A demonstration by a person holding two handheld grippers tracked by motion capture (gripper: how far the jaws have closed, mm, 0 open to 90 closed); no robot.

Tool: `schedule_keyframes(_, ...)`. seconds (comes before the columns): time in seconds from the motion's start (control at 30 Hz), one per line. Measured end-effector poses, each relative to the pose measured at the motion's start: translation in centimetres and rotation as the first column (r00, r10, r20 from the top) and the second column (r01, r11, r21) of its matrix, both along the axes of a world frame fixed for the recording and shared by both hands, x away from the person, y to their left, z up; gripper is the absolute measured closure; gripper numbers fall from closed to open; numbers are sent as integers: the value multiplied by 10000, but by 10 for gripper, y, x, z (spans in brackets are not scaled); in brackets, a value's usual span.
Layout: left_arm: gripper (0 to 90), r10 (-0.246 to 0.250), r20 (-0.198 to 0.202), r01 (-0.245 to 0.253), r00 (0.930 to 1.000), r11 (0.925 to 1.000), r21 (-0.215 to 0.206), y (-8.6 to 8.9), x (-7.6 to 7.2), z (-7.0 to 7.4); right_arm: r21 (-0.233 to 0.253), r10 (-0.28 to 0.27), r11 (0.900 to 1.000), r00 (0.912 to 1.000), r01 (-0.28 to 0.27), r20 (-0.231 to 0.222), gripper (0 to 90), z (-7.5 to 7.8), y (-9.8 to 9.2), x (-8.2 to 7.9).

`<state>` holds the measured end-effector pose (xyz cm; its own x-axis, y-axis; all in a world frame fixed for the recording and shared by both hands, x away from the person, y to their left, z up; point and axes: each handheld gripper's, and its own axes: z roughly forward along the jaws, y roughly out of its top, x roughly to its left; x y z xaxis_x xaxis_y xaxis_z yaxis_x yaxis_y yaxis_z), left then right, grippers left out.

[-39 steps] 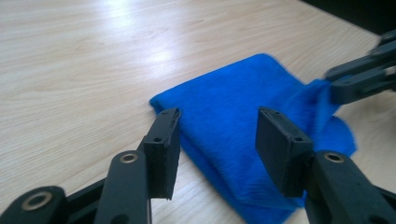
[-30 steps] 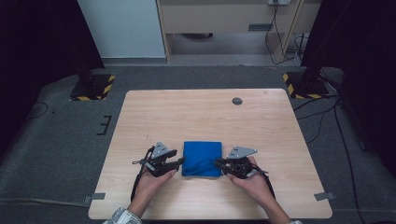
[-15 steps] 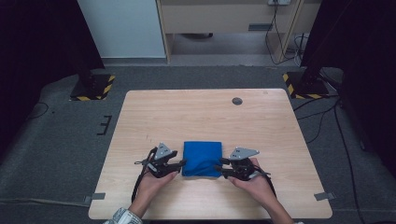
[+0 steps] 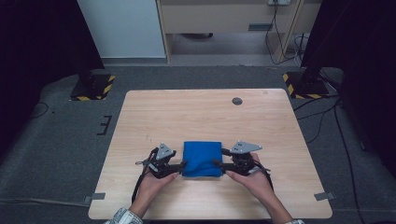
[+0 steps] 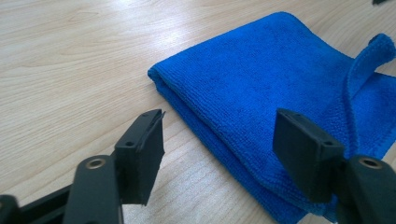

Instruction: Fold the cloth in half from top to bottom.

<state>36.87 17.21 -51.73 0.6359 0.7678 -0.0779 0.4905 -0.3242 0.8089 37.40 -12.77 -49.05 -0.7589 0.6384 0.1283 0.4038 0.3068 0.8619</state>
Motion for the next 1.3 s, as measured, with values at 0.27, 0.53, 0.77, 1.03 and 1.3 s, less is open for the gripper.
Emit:
schedule_keyframes(0.27,237,130,-28,-130,9999,9999,114,0,1,-1,-306,-768,9966,9968,761,-236,398,-3,-2,21)
schedule_keyframes(0.53,194,111,-88,-109,9999,9997,212,-1,1,-3,-881,-775,9935,9948,716,-656,370,-13,-1,29)
schedule_keyframes(0.77,189,76,-111,-72,9999,9991,413,0,-2,-4,-1130,-440,9930,9956,346,-822,359,-21,-5,15)
schedule_keyframes(1.03,182,192,-133,-186,9997,9988,463,1,-2,-5,-1445,-332,9893,9953,198,-909,326,-29,-13,3)
schedule_keyframes(1.3,111,368,83,-371,9993,9990,262,3,1,1,-1213,-394,9921,9968,308,-689,229,-26,-11,5)
